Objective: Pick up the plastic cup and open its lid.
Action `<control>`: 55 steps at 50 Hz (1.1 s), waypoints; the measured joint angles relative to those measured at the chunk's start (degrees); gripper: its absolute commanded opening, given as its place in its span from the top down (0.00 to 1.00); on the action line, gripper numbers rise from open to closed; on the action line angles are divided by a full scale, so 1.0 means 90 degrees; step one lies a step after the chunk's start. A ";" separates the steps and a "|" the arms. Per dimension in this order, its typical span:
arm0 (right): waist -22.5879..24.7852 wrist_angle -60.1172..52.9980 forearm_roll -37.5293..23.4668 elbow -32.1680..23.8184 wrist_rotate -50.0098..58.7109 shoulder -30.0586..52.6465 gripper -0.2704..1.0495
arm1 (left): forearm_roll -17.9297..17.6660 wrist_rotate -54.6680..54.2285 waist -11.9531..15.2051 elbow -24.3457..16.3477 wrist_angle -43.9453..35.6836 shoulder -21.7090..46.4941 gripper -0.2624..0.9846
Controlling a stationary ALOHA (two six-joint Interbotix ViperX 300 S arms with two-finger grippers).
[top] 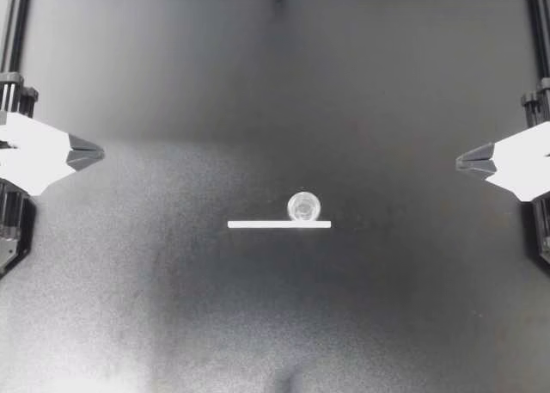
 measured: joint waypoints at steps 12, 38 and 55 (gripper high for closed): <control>0.0000 -0.0303 -0.0010 0.0117 0.0000 0.0029 0.92 | 0.0000 0.0078 0.0029 0.0156 -0.0283 0.0146 0.92; -0.0010 -0.0967 -0.0010 0.0039 0.0039 0.2451 0.92 | 0.0000 0.0059 0.0098 -0.0381 -0.0605 0.3857 0.92; -0.0068 -0.0938 0.0000 -0.0518 0.0049 0.4160 0.93 | -0.0010 0.0068 0.0098 -0.1260 -0.0420 0.5732 0.80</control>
